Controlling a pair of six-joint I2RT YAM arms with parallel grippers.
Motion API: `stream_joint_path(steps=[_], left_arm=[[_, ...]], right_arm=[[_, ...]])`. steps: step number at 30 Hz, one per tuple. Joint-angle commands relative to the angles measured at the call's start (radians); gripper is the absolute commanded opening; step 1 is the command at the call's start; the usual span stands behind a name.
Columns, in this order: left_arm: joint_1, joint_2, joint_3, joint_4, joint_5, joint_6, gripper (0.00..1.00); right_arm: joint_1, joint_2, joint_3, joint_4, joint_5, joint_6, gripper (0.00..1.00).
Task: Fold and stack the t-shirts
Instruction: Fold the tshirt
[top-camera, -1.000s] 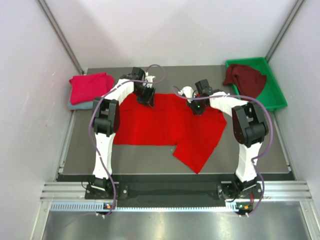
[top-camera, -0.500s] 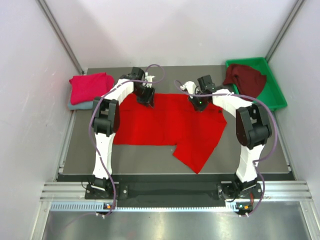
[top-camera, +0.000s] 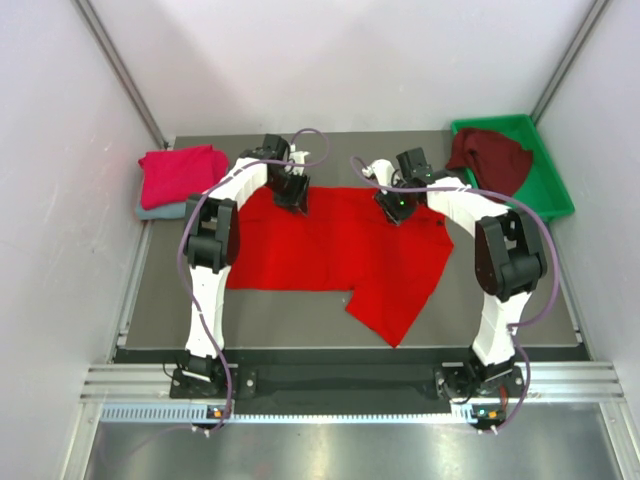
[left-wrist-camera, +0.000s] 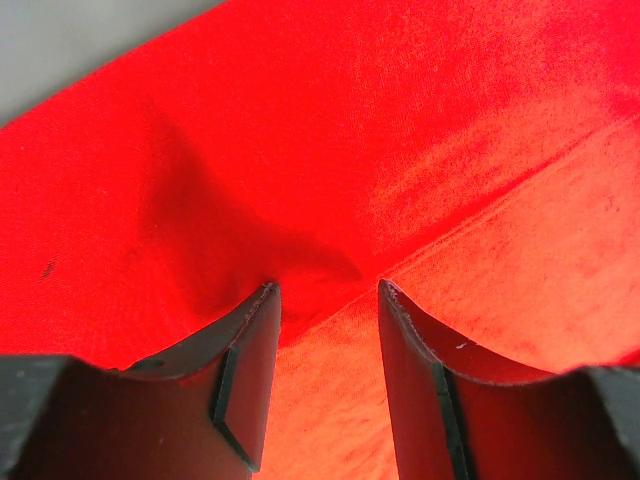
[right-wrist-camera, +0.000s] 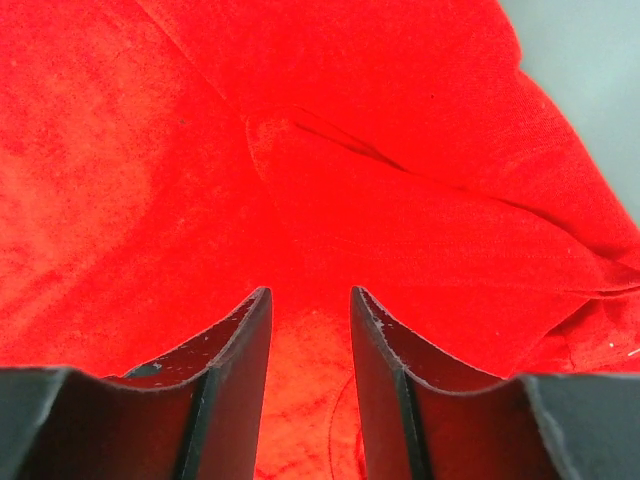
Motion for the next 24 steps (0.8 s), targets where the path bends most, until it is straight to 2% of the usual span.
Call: stream_joint_path(steps=[1, 24], left_arm=[[0.000, 0.006, -0.025, 0.017, 0.007, -0.001, 0.49], [-0.003, 0.002, -0.035, 0.017, -0.011, -0.003, 0.49]], right_arm=[[-0.001, 0.000, 0.027, 0.015, 0.009, 0.003, 0.38], [-0.001, 0.104, 0.079, 0.025, -0.020, 0.010, 0.30]])
